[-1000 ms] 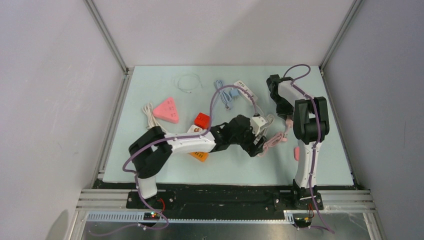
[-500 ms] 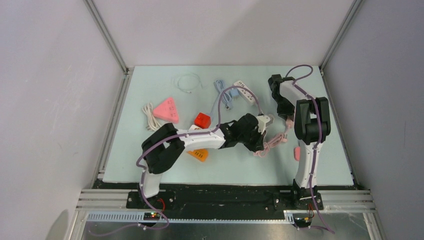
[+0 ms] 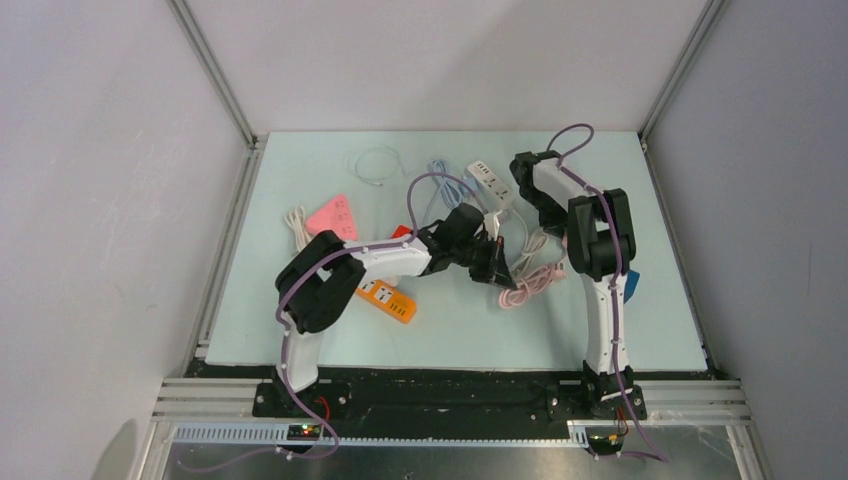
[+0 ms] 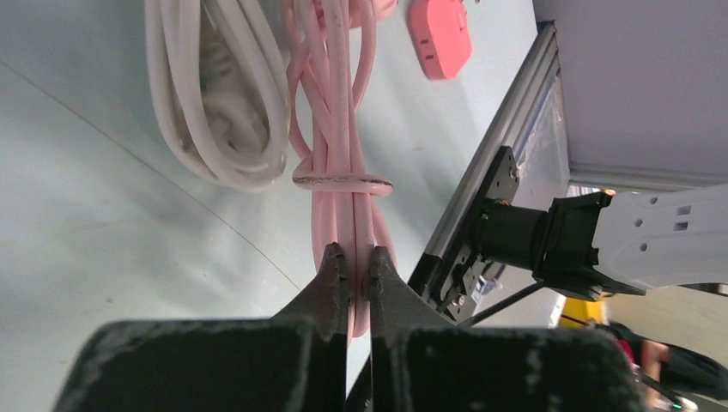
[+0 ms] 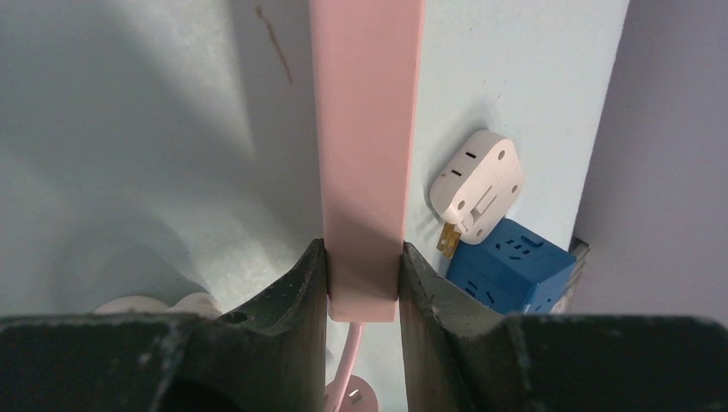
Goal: Insert the plug
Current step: Adjust the socket at the center of the board.
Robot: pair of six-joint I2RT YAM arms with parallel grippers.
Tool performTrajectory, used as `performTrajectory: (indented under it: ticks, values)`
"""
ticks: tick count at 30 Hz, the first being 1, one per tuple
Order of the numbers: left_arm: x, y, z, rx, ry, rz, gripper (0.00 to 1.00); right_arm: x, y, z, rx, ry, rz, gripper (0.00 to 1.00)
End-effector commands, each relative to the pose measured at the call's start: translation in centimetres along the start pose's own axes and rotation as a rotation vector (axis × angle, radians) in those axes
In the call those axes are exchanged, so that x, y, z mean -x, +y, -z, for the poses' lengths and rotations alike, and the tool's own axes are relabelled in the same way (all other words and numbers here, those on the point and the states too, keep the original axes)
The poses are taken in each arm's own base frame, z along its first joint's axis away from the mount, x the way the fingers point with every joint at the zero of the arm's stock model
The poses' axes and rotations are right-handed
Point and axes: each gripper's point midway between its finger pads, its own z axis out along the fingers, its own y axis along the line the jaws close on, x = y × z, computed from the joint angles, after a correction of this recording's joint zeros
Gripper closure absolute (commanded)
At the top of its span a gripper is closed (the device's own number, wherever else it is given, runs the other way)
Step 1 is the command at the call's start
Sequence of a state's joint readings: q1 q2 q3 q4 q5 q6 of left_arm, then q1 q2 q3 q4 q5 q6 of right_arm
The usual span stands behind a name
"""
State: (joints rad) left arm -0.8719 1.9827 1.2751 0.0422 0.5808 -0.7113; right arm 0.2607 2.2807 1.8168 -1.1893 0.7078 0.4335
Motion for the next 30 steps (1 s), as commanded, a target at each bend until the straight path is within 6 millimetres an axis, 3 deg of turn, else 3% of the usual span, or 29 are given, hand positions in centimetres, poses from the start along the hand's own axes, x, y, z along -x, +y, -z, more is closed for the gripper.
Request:
performTrajectory:
  ticks: [1, 6, 10, 12, 15, 19, 25, 30]
  values:
    - [-3.4, -1.7, 0.6, -0.118, 0.135, 0.106, 1.00, -0.1, 2.6, -0.9, -0.019, 0.001, 0.047, 1.00]
    - [-5.9, -0.1, 0.7, -0.102, 0.195, 0.150, 1.00, -0.8, 4.1, -1.1, -0.022, 0.006, 0.084, 0.97]
    - [-7.6, 1.3, 1.1, -0.065, 0.213, 0.181, 0.99, -1.0, 4.7, -1.0, -0.027, -0.004, 0.106, 0.88]
    - [-8.0, 1.7, 1.2, -0.050, 0.211, 0.187, 0.94, -0.9, 4.8, -0.9, -0.017, -0.005, 0.109, 0.80]
    - [-7.6, 1.9, 1.5, -0.034, 0.189, 0.188, 0.84, -0.8, 4.9, -0.4, 0.037, 0.003, 0.099, 0.67]
    - [-7.0, 2.5, 1.6, -0.012, 0.161, 0.196, 0.76, -0.1, 5.7, 1.2, 0.182, -0.006, 0.061, 0.56]
    - [-7.0, 4.4, 1.9, 0.041, 0.148, 0.229, 0.69, 0.6, 7.2, 3.7, 0.396, -0.005, -0.007, 0.52]
    - [-7.7, 5.6, 2.1, 0.089, 0.160, 0.234, 0.61, 0.2, 8.2, 4.0, 0.496, 0.038, -0.048, 0.46]
